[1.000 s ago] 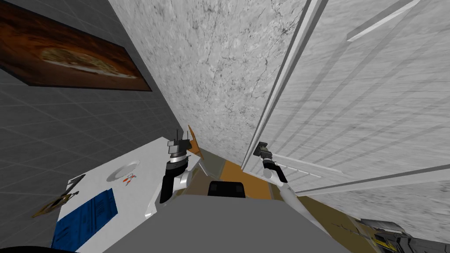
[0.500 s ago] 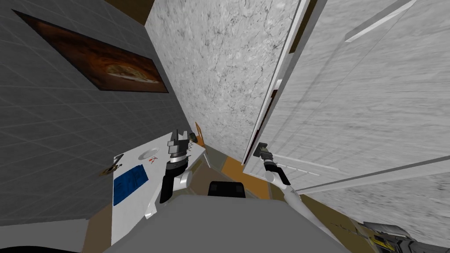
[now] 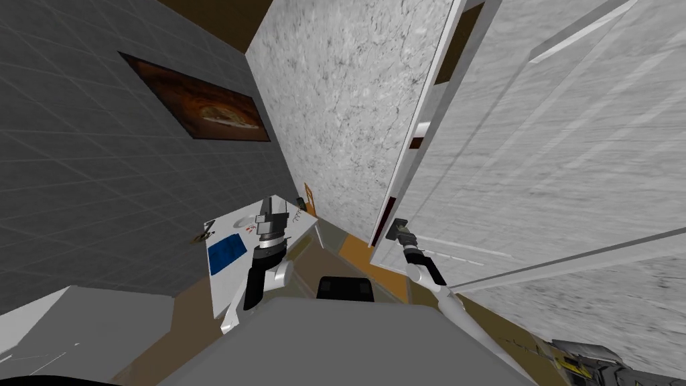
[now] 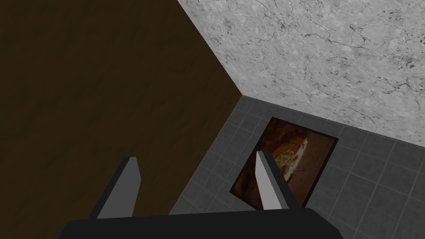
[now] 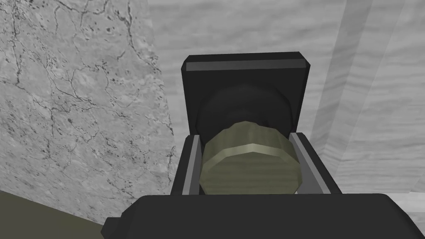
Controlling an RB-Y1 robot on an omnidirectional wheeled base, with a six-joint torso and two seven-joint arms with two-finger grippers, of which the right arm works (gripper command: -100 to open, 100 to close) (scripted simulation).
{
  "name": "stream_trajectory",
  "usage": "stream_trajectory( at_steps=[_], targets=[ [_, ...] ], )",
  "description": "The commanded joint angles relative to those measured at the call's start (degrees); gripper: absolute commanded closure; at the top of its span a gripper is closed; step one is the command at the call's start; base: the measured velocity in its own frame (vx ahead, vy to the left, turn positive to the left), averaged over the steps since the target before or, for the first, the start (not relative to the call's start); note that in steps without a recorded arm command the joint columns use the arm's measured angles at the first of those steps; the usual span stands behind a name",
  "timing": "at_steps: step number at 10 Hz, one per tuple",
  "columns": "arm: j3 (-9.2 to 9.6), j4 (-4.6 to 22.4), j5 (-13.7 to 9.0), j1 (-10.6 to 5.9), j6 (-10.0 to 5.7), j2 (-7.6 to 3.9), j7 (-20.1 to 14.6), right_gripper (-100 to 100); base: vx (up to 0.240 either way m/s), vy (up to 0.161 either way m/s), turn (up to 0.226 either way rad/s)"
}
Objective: Pull the door open
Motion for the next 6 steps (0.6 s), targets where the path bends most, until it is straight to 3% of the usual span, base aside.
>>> stream_trajectory(
  at_steps=[1,3,6],
  targets=[
    [1.1,-0.6,0.2,0.48,-0.46,-0.81,-0.9,100,-0.256,-0.077,0.158],
    [2.9,-1.7,0.4,1.39,-1.51,-2.73,-2.6,100,-0.276,-0.082,0.166],
    [4.75,-2.8,0.7,2.34,-2.59,-4.72,-4.4,100,-0.244,-0.069,0.13]
  ],
)
